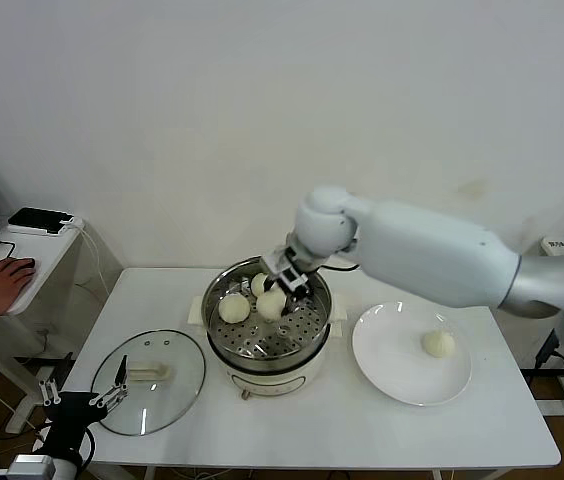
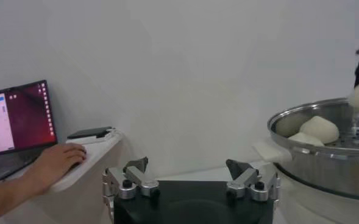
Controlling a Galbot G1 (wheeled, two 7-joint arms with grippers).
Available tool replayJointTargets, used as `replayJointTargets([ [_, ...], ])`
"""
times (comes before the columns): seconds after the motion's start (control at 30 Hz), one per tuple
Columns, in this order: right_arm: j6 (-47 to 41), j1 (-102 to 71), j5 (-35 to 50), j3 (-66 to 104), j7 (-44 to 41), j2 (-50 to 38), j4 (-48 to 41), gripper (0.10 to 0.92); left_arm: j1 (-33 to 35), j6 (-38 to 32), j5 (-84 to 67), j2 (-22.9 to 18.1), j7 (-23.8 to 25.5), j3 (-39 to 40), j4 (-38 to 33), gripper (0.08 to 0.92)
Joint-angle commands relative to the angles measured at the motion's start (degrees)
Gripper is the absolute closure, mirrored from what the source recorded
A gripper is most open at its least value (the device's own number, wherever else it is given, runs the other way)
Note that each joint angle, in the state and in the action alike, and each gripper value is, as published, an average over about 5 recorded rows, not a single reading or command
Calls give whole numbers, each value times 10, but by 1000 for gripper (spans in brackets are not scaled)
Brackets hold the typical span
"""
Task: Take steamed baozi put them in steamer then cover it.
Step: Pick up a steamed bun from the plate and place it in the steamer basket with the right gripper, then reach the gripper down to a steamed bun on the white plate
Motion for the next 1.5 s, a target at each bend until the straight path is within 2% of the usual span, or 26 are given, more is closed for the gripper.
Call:
replayJointTargets([
  [0.03,57,-12,-57,-35,3,37,5,440,2,0,-1,-1,-1,-8,2,177],
  [0.33,92,-20,-90,-45,-6,34,20,443,3,-2,-2,-1,-1,-12,6,177],
  [0.63,93,-24,-88,-46,7,32,17,434,-3,-2,-2,-1,-1,-9,9,177],
  [0.73,91,-23,-86,-41,12,30,18,389,-2,-1,-2,-1,-1,-9,8,177],
  [0.97,79,8,-64,-11,-7,3,23,220,-5,0,-4,4,-1,-9,5,177],
  [1.17,27,43,-22,47,-31,-51,20,203,-8,1,-3,8,-1,-3,3,177],
  [1.5,-79,24,-15,103,-24,-228,39,203,-13,2,-3,17,0,9,0,177],
])
